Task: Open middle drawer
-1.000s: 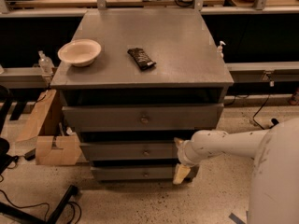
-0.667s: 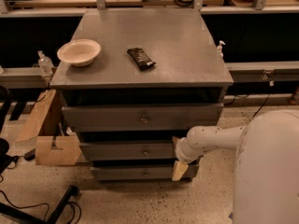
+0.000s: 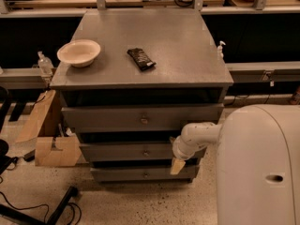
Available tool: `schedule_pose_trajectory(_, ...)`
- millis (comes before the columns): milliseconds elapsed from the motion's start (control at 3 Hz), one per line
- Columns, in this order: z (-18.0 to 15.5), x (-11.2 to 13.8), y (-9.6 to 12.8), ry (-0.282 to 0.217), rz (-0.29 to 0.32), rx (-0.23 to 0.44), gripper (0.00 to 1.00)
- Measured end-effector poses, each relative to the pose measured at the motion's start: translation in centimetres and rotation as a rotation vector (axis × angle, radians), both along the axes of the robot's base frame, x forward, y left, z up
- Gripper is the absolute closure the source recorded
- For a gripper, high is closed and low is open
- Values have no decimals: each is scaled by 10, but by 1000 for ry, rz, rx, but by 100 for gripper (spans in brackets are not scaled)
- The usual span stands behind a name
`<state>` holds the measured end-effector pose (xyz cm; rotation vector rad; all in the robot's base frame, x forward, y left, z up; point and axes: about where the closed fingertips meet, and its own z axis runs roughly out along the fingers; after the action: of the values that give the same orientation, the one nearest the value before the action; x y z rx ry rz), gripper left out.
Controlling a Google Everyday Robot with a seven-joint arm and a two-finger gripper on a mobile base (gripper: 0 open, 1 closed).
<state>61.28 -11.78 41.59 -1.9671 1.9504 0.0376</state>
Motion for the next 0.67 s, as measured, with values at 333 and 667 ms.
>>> schedule_pose_trajectory(333, 1, -1, -4, -1, 3, -23, 41)
schedule_pose_trajectory(667, 17, -9, -13, -16, -9, -60, 64)
